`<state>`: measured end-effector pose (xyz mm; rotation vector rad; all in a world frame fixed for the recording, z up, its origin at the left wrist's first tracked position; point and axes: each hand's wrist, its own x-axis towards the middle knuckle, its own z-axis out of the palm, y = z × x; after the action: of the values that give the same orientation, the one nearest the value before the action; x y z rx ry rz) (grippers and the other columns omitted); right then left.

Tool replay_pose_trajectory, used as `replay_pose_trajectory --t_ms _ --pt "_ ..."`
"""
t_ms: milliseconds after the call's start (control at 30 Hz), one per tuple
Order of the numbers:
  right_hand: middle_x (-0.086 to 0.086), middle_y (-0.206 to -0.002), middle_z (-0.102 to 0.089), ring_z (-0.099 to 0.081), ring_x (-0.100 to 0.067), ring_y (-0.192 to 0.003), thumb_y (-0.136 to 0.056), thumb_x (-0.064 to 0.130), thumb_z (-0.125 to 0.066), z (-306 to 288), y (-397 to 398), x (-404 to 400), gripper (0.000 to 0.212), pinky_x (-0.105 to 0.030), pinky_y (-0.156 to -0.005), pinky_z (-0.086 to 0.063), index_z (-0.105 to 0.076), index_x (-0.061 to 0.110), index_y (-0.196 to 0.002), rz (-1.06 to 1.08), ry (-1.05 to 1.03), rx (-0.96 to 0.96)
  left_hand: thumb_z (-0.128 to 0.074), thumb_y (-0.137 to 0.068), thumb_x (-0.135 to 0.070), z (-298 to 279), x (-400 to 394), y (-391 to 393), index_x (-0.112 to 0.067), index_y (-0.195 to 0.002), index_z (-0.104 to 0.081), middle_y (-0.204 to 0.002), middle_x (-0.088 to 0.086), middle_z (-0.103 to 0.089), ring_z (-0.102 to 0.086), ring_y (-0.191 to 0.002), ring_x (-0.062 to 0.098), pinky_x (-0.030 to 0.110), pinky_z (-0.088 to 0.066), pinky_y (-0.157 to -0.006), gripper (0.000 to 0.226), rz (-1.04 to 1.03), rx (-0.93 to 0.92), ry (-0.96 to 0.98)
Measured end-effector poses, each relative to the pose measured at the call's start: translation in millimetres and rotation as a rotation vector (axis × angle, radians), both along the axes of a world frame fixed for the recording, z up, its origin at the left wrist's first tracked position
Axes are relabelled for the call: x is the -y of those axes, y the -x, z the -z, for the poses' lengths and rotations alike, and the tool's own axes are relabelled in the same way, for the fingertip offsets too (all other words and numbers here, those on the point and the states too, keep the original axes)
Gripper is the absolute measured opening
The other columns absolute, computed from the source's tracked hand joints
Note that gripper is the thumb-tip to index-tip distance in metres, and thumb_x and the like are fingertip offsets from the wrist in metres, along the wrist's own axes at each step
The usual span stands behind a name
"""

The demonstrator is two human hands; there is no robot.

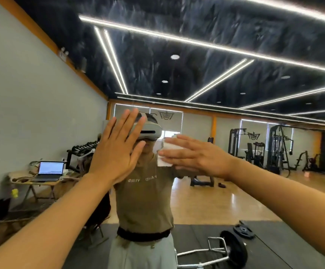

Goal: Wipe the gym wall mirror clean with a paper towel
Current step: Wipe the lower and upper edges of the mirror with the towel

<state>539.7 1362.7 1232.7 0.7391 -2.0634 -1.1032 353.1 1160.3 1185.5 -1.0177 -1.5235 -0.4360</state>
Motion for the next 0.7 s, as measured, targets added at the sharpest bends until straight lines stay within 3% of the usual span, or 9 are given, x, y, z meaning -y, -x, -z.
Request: replay_pose_trajectory --t_ms 67,167,300,433,567,633,700 --pt "-0.008 -0.151 -0.047 -0.033 -0.036 -0.144 -0.098 0.015 -0.053 -20 -2 -4 0.048 -0.050 -0.121 -0.026 -0.046 0.016 -0.146 0.008 0.010 -0.039 -0.015 -0.106 -0.047 0 1 0 -0.018 -0.161 -0.005 -0.169 0.007 -0.001 0.002 -0.155 0.021 0.040 0.001 -0.125 0.063 -0.011 -0.008 0.003" --pt "-0.007 -0.152 -0.046 -0.035 -0.039 -0.141 -0.097 0.017 -0.050 -64 -8 -5 0.049 -0.056 -0.110 -0.039 -0.044 0.018 -0.146 0.069 0.107 -0.277 -0.016 -0.106 -0.047 -1 1 -1 -0.016 -0.161 -0.007 -0.168 0.009 -0.004 0.000 -0.155 0.024 0.040 0.001 -0.125 0.064 -0.041 -0.020 -0.006" --pt "-0.004 -0.151 -0.047 -0.028 -0.036 -0.147 -0.103 0.024 -0.036 -100 -9 -3 0.043 -0.052 -0.121 -0.022 -0.056 0.013 -0.140 -0.012 0.621 -0.530 -0.018 -0.105 -0.046 -2 2 -6 -0.013 -0.160 -0.013 -0.168 0.010 -0.007 -0.003 -0.155 0.025 0.039 0.002 -0.125 0.064 -0.059 -0.021 -0.015" --pt "-0.004 -0.146 -0.054 -0.030 -0.029 -0.147 -0.100 0.014 -0.043 -69 11 5 0.041 -0.030 -0.123 -0.007 -0.060 0.012 -0.137 -0.186 0.939 -0.601 -0.017 -0.105 -0.046 0 2 -10 -0.013 -0.161 -0.010 -0.168 0.009 -0.002 0.000 -0.155 0.024 0.037 0.004 -0.125 0.065 -0.076 0.000 -0.028" --pt "0.001 -0.147 -0.052 -0.032 -0.022 -0.146 -0.100 0.029 -0.044 -2 2 1 0.042 -0.046 -0.118 -0.034 -0.058 0.021 -0.138 -0.147 0.898 -0.505 -0.015 -0.106 -0.045 2 -4 -16 -0.021 -0.160 0.004 -0.169 0.005 0.005 0.006 -0.155 0.021 0.039 0.004 -0.125 0.063 -0.064 0.076 -0.051" --pt "0.003 -0.146 -0.054 -0.034 -0.022 -0.146 -0.100 0.030 -0.049 41 -8 -6 0.040 -0.052 -0.118 -0.032 -0.061 0.019 -0.136 -0.158 0.785 -0.420 -0.018 -0.105 -0.045 10 -10 -27 -0.020 -0.161 0.002 -0.169 0.003 0.006 0.011 -0.154 0.016 0.033 0.012 -0.124 0.065 -0.039 0.176 -0.100" --pt "0.004 -0.143 -0.056 -0.039 -0.021 -0.144 -0.100 0.031 -0.055 86 -16 -18 0.035 -0.049 -0.120 -0.029 -0.064 0.019 -0.131 -0.162 0.641 -0.381 -0.027 -0.104 -0.044 21 -17 -42 -0.017 -0.161 0.000 -0.168 0.002 0.008 0.015 -0.153 0.012 0.026 0.016 -0.121 0.068 0.011 0.229 -0.101"
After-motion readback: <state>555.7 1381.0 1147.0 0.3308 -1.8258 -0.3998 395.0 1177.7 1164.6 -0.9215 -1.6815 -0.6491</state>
